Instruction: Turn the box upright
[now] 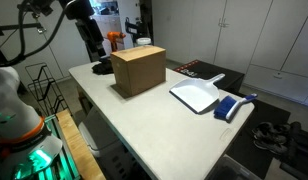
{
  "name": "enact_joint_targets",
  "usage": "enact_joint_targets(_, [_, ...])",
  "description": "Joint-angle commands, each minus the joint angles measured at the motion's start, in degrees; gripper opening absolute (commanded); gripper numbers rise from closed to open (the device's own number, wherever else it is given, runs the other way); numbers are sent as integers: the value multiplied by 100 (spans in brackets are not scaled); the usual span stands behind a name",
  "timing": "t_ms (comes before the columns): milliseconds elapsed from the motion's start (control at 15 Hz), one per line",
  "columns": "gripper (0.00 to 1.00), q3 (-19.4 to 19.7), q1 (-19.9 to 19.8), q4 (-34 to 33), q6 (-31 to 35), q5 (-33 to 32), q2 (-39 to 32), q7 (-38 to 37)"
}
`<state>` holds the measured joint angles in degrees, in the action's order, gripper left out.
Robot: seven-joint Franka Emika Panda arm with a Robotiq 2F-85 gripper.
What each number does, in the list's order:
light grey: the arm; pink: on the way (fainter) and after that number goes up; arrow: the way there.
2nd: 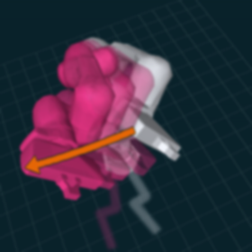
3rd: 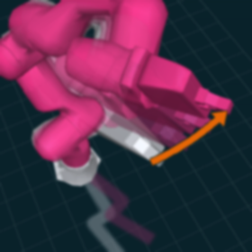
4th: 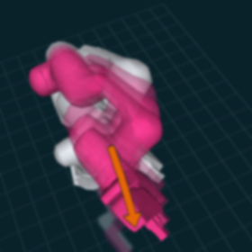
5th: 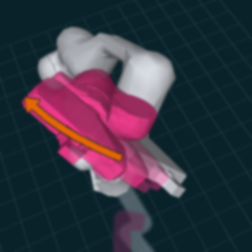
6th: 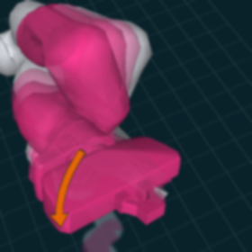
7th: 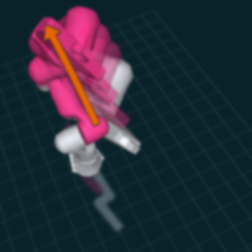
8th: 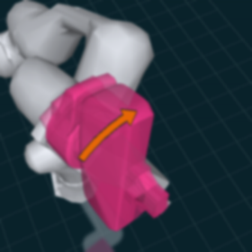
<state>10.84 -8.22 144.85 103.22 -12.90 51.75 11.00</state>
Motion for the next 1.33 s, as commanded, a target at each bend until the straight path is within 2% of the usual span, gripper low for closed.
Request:
enact_joint_targets(0, [100,406,350,-381,429,265,-652,455])
enact_joint_targets(267, [100,808,803,-795,604,1145,-1323,1061])
enact_joint_targets(533, [100,1038,1105,-1347,353,2136,-2155,1600])
enact_joint_targets(1000, [100,882,966,-1918,537,2949,-3548,2029])
enact_joint_targets(1267, [100,705,826,-2126,708,3258,-4074,2115])
